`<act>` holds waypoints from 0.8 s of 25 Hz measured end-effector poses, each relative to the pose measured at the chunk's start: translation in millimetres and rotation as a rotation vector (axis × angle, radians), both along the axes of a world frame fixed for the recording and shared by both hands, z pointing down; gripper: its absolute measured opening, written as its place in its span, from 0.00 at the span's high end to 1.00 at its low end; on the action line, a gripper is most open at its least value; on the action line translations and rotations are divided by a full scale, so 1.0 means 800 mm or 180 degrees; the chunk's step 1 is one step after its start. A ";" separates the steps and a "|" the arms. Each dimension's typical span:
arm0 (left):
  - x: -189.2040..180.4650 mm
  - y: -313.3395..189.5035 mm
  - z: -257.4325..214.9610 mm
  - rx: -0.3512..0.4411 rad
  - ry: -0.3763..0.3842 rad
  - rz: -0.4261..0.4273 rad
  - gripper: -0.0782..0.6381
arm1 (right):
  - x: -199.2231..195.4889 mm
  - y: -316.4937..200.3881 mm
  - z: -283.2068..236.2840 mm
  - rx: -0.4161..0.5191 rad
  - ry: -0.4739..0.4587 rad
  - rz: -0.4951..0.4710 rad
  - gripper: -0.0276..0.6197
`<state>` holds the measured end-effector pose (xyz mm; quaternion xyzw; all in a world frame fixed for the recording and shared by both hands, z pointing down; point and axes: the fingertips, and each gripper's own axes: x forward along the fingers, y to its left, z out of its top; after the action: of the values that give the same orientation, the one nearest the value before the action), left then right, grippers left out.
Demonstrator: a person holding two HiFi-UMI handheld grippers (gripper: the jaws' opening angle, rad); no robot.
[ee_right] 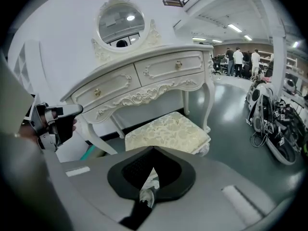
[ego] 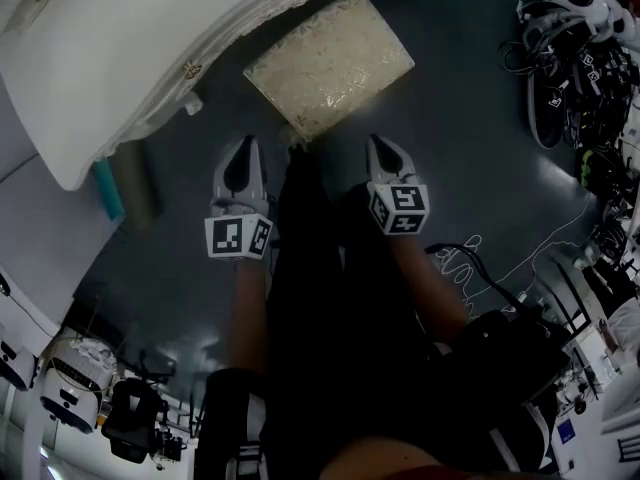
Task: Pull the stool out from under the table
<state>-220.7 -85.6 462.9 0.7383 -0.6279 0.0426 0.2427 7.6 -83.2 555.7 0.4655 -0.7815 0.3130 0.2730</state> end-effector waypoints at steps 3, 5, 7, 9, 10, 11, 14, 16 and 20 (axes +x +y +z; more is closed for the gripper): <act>0.005 0.001 -0.047 -0.0016 0.0010 0.0005 0.88 | 0.001 -0.002 -0.049 -0.0010 0.0030 -0.0020 0.96; 0.004 0.005 -0.079 -0.0028 0.0030 0.0002 0.88 | -0.002 -0.002 -0.083 -0.0007 0.0050 -0.0030 0.96; 0.000 0.010 -0.111 -0.0068 0.0067 -0.0034 0.88 | -0.008 -0.003 -0.117 0.0003 0.0069 -0.0051 0.96; -0.002 0.010 -0.140 -0.0116 0.0090 -0.0086 0.88 | -0.012 -0.008 -0.147 0.0022 0.0090 -0.0077 0.96; 0.000 0.009 -0.154 -0.0123 0.0105 -0.0093 0.88 | -0.014 -0.012 -0.161 0.0034 0.0101 -0.0089 0.96; 0.003 0.007 -0.168 -0.0114 0.0130 -0.0083 0.88 | -0.015 -0.016 -0.174 0.0048 0.0109 -0.0101 0.96; 0.019 0.002 -0.210 -0.0053 0.0202 -0.0008 0.88 | -0.018 -0.026 -0.215 0.0103 0.0114 -0.0128 0.96; 0.034 -0.003 -0.238 -0.0002 0.0216 0.0053 0.88 | -0.017 -0.031 -0.242 0.0148 0.0095 -0.0127 0.96; 0.053 -0.007 -0.276 0.0117 0.0190 0.0115 0.88 | -0.024 -0.038 -0.289 0.0274 -0.0039 -0.0141 0.96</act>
<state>-178.1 -91.3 242.0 0.7547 -0.6077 0.0134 0.2469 -11.3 -113.8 324.7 0.4575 -0.8060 0.2757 0.2549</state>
